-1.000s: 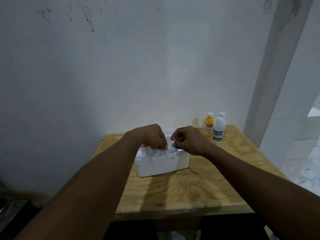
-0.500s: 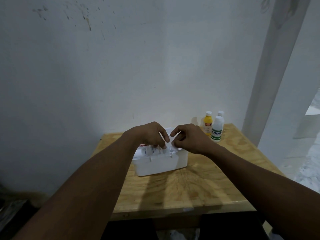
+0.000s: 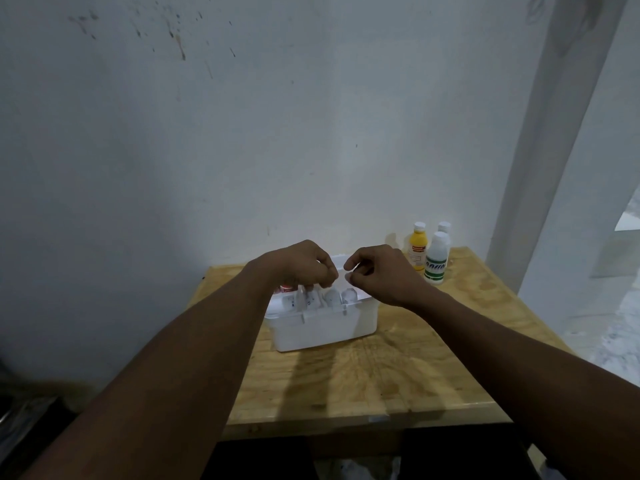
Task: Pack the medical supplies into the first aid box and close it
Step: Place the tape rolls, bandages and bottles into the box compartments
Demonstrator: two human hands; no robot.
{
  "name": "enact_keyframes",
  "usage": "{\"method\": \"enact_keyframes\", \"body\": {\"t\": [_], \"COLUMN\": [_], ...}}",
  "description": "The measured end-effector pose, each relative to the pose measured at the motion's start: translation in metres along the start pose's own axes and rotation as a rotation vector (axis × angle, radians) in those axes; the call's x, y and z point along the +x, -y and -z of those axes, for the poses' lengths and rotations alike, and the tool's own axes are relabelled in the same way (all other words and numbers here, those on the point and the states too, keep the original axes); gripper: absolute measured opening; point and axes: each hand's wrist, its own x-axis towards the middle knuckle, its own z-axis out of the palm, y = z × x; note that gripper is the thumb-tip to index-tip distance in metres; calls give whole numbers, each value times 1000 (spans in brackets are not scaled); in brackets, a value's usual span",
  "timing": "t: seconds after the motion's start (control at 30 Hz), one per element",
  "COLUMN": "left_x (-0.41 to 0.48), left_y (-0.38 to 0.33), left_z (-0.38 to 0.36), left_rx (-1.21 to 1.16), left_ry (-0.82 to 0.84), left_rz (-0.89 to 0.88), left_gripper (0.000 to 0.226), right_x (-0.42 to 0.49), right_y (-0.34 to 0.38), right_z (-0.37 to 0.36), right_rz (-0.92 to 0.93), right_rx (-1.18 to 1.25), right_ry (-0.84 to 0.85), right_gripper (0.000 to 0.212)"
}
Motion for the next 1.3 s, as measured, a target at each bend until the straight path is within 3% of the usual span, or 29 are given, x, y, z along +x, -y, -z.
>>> {"method": "enact_keyframes", "body": {"t": [0.57, 0.67, 0.83, 0.97, 1.07, 1.17, 1.3], "left_x": [48, 50, 26, 7, -10, -17, -10], "left_y": [-44, -31, 21, 67, 83, 81, 68], "left_z": [-27, -24, -11, 2, 7, 4, -2], "left_rx": [66, 203, 322, 111, -111, -342, -317], "left_ry": [-219, -325, -612, -650, -553, -476, -473], "left_rz": [-212, -134, 106, 328, 463, 470, 409], "left_gripper": [11, 17, 46, 59, 54, 33, 19], "right_x": [1, 3, 11, 12, 14, 15, 14], "right_y": [-64, -75, -69, -51, -39, -33, -33], "right_z": [67, 66, 50, 23, 4, -2, 1], "right_rz": [-208, -226, -253, -291, -348, -365, -378], "right_rx": [-67, -73, -41, 23, 50, 26, 6], "right_ry": [-228, -208, -152, -53, -11, -13, -34], "right_gripper": [12, 14, 15, 17, 17, 16, 13]}}
